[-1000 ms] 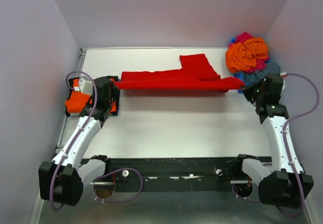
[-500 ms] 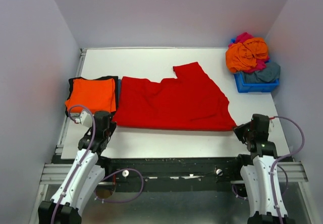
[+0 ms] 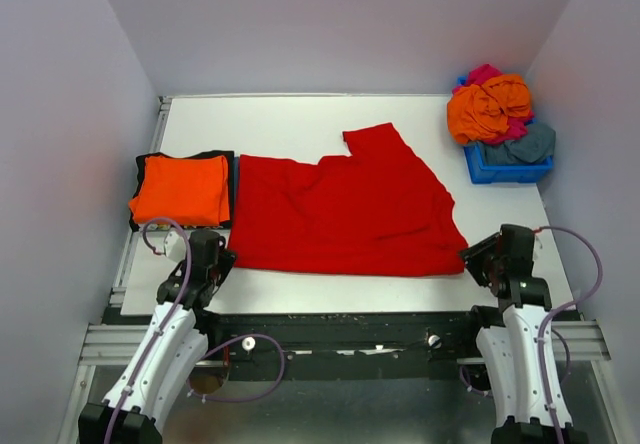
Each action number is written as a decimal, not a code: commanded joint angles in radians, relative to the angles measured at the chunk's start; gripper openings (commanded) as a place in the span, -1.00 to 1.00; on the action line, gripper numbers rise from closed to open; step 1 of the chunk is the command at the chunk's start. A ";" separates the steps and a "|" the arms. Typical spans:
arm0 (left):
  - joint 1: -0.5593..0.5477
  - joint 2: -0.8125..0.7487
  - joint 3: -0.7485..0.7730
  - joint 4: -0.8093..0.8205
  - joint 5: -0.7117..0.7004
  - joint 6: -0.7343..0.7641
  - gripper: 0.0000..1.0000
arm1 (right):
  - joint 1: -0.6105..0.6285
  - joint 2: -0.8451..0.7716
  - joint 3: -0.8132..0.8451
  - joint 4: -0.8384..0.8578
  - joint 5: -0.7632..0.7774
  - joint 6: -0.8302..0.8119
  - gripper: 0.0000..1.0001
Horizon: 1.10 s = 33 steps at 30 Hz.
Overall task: Fold and stack the t-shirts
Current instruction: Fold the flattened tshirt in 1/3 of the way
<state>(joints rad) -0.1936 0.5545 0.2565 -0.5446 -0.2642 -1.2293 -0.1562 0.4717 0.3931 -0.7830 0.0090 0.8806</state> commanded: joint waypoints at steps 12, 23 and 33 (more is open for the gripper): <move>0.003 0.042 0.285 0.070 -0.029 0.292 0.47 | 0.053 0.525 0.202 0.375 -0.188 -0.229 -0.45; -0.020 0.154 0.242 0.297 0.241 0.369 0.50 | 0.156 0.715 0.205 0.484 -0.207 -0.160 -0.14; -0.150 0.260 0.259 0.422 0.263 0.441 0.52 | 0.245 0.875 0.303 0.516 -0.198 -0.094 0.06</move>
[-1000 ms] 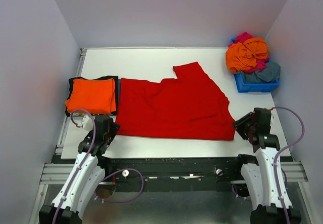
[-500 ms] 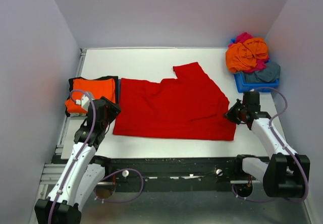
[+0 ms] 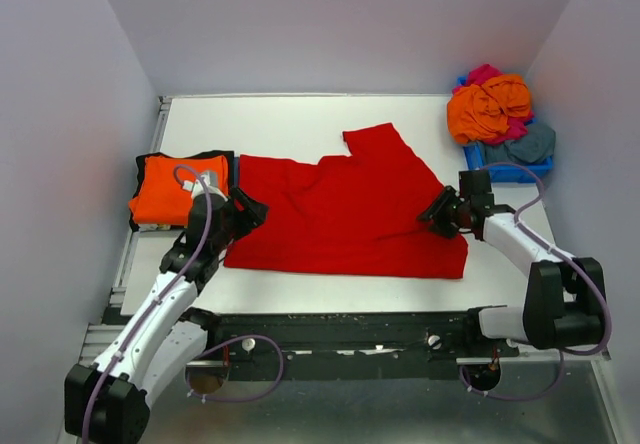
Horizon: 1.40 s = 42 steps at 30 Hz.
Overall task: Fold and stack the t-shirts
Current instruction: Fold the flattened tshirt in 1/3 of the way
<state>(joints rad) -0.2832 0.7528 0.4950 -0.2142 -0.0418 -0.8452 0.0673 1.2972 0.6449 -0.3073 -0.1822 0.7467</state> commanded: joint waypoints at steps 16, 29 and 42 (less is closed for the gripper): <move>-0.447 0.906 0.581 0.283 0.272 0.236 0.41 | 0.032 -0.153 -0.025 -0.079 0.158 0.057 -0.97; -0.580 1.266 0.968 0.227 0.362 0.354 0.24 | 0.032 -0.041 -0.119 -0.065 0.125 0.115 -0.99; -0.625 1.513 1.267 0.015 0.404 0.425 0.09 | 0.032 -0.075 -0.136 -0.064 0.132 0.137 -0.99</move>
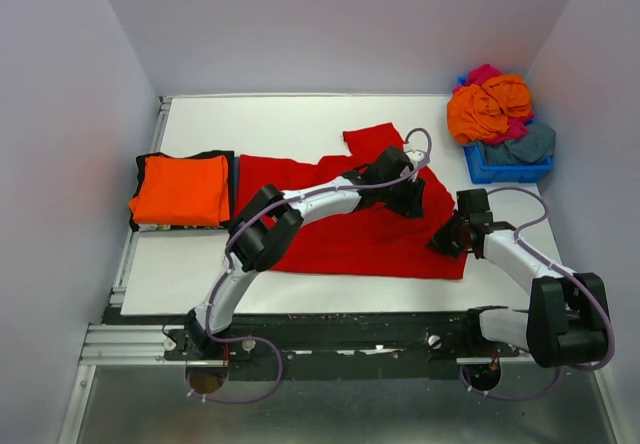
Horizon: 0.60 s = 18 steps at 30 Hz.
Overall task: Fold and stack the t-shirts
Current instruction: Fold the flattened tshirt in 1/3 of the way
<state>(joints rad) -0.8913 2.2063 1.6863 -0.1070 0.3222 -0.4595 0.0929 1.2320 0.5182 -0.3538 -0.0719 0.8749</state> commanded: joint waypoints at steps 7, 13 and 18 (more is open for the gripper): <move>-0.018 0.087 0.096 -0.118 0.044 0.041 0.02 | 0.007 -0.002 -0.012 -0.016 0.017 0.006 -0.99; -0.018 0.112 0.116 -0.119 0.055 0.030 0.04 | 0.007 -0.003 -0.009 -0.011 0.011 0.006 -0.99; -0.018 0.130 0.128 -0.086 0.103 0.009 -0.31 | 0.007 -0.003 -0.010 -0.013 0.011 0.004 -0.99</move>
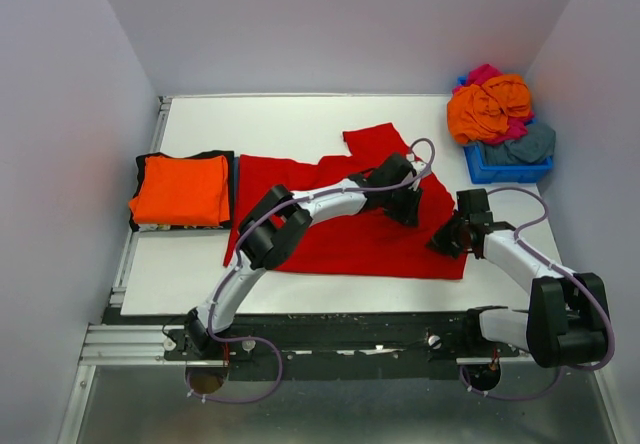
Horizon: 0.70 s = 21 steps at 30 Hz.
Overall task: Fold and stack the t-shirts
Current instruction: Fold the flattened tshirt in 1/3 of the way
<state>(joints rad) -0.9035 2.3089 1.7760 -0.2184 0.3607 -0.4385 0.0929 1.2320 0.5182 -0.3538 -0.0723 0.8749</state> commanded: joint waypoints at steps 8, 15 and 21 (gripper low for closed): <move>0.002 -0.029 -0.019 0.066 0.021 0.000 -1.00 | 0.007 0.001 -0.004 -0.013 0.014 0.003 -0.99; 0.066 -0.157 -0.206 0.218 -0.022 -0.078 -1.00 | 0.007 0.014 0.002 -0.010 0.009 0.007 -0.99; 0.109 -0.206 -0.334 0.358 -0.091 -0.158 -1.00 | 0.005 0.023 0.006 -0.007 0.006 0.007 -0.99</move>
<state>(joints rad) -0.8242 2.1609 1.5078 -0.0032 0.3332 -0.5220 0.0929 1.2366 0.5182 -0.3527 -0.0727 0.8753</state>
